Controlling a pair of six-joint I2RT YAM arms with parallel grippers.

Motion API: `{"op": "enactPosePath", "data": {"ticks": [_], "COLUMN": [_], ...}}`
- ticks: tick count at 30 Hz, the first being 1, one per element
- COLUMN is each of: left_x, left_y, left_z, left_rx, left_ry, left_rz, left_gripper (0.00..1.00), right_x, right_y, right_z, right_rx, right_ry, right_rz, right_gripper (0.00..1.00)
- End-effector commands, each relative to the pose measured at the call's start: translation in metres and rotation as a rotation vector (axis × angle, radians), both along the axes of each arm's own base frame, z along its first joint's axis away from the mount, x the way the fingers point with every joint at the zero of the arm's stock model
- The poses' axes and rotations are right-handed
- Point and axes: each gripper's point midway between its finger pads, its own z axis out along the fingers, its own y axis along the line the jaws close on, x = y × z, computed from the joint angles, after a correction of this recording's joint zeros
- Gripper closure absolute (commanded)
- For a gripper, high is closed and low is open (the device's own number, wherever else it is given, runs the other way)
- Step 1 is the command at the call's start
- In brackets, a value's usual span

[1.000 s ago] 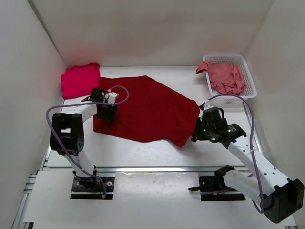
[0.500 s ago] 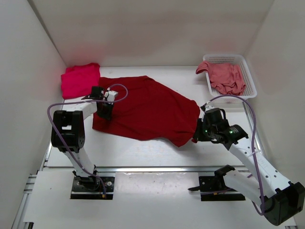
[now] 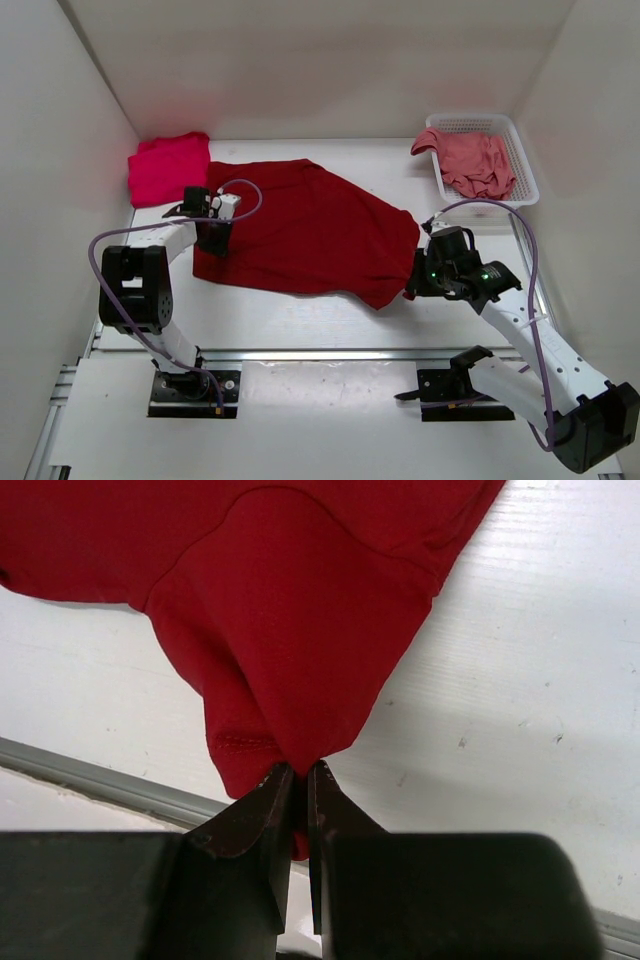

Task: Fold and stack the t-shirts
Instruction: Flatten out the tshirt

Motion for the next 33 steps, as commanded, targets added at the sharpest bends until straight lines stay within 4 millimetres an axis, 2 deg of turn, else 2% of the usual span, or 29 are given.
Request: {"op": "enactPosePath", "data": {"ticks": [1, 7, 10, 13, 15, 20, 26, 29, 31, 33], "left_x": [-0.001, -0.003, -0.003, -0.005, -0.003, -0.003, -0.004, -0.007, -0.007, -0.005], "left_y": [0.000, -0.001, -0.007, -0.006, -0.002, -0.001, -0.001, -0.001, -0.001, -0.003], "left_z": [0.008, 0.015, 0.014, 0.013, 0.018, 0.021, 0.020, 0.020, 0.022, 0.024], "left_rx": [-0.010, -0.012, -0.021, -0.011, -0.003, -0.003, 0.003, 0.008, 0.003, 0.005], "left_ry": [-0.026, -0.039, -0.032, -0.024, -0.044, -0.050, -0.044, -0.036, -0.044, -0.045], "left_rz": [0.009, -0.006, -0.020, -0.016, 0.000, 0.009, 0.012, 0.012, 0.013, 0.002], "left_gripper": [0.72, 0.64, 0.68, 0.77, 0.79, 0.76, 0.71, 0.78, 0.89, 0.97], "right_x": [0.004, 0.002, 0.003, 0.003, 0.003, 0.001, 0.004, 0.002, 0.001, 0.004], "right_y": [-0.002, -0.003, -0.003, -0.002, -0.002, -0.003, -0.002, -0.002, -0.003, -0.003], "right_z": [0.009, 0.009, 0.010, 0.012, 0.012, 0.009, 0.014, 0.012, 0.011, 0.013], "right_rx": [0.008, 0.020, 0.019, 0.016, 0.014, 0.015, 0.024, 0.019, 0.019, 0.019], "right_ry": [-0.038, -0.041, -0.040, -0.045, -0.046, -0.035, -0.049, -0.042, -0.040, -0.049], "right_rz": [-0.010, -0.009, -0.011, -0.001, 0.002, -0.001, -0.003, 0.003, 0.000, -0.002], "right_gripper": [0.99, 1.00, 0.99, 1.00, 1.00, 1.00, 1.00, 1.00, 1.00, 1.00]}}
